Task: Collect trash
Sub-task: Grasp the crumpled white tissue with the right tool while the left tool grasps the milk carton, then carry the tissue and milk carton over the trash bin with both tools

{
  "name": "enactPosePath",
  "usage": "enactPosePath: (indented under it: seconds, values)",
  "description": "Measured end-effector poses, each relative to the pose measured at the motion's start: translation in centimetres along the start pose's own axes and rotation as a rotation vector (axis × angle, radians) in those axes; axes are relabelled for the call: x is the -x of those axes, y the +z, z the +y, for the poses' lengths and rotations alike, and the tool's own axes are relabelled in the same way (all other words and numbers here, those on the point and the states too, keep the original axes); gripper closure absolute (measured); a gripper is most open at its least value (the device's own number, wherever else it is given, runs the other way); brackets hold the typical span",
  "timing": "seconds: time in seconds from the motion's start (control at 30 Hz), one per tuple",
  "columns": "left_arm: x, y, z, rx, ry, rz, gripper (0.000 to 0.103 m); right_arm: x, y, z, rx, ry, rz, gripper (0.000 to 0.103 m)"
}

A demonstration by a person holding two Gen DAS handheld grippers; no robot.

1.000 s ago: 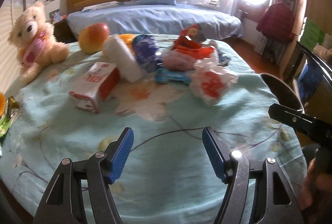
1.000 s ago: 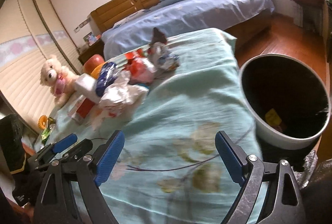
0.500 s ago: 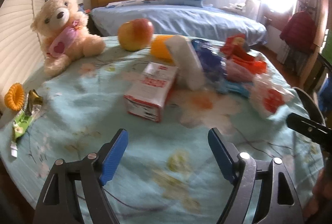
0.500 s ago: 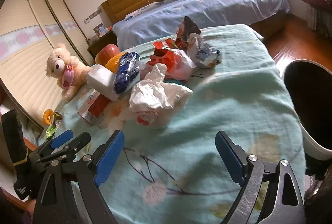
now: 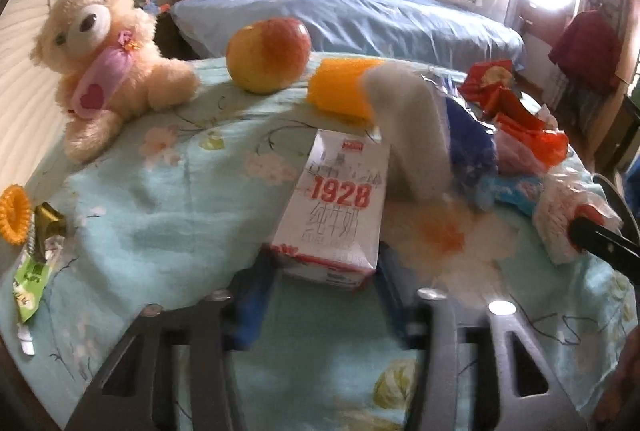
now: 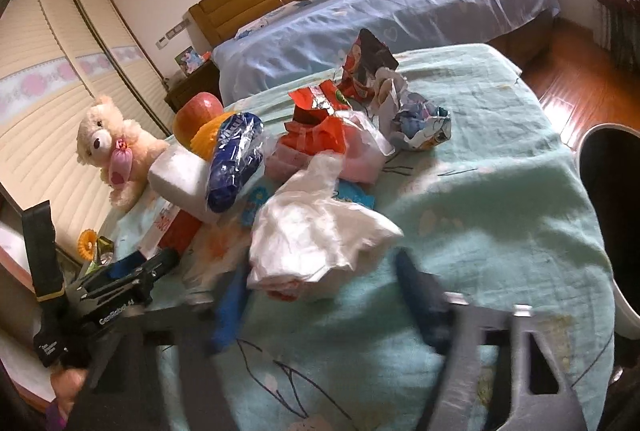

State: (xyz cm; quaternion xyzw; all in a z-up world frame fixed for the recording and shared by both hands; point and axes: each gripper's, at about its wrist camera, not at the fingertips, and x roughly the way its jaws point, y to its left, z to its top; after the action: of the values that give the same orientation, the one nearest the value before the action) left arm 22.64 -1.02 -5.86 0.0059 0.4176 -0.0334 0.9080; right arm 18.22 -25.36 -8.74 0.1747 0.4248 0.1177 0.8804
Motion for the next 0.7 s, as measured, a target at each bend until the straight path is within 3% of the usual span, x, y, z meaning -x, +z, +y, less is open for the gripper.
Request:
enactPosePath:
  seconds: [0.07,0.13,0.2,0.43,0.7]
  values:
    - [0.5,-0.1,0.1,0.000,-0.001,-0.025,0.057,0.2,-0.1,-0.2,-0.004,0.005,-0.007,0.065]
    - [1.1,-0.5,-0.1,-0.006,0.008,-0.044,0.057,0.6,-0.1,-0.3,0.002,0.009,-0.013,0.069]
    - [1.5,-1.4,-0.3,-0.001,-0.009,-0.041,0.057,1.0,-0.3,-0.4,0.006,0.020,-0.013,0.080]
    - [3.6,-4.0,-2.2,-0.015,-0.076,-0.034,0.058,2.6,-1.1,-0.6,0.021,0.026,-0.023,0.082]
    - [5.6,-4.6,-5.3,-0.065,-0.147,-0.049,0.058,4.8,-1.7,-1.5,0.018,0.016,-0.052,0.083]
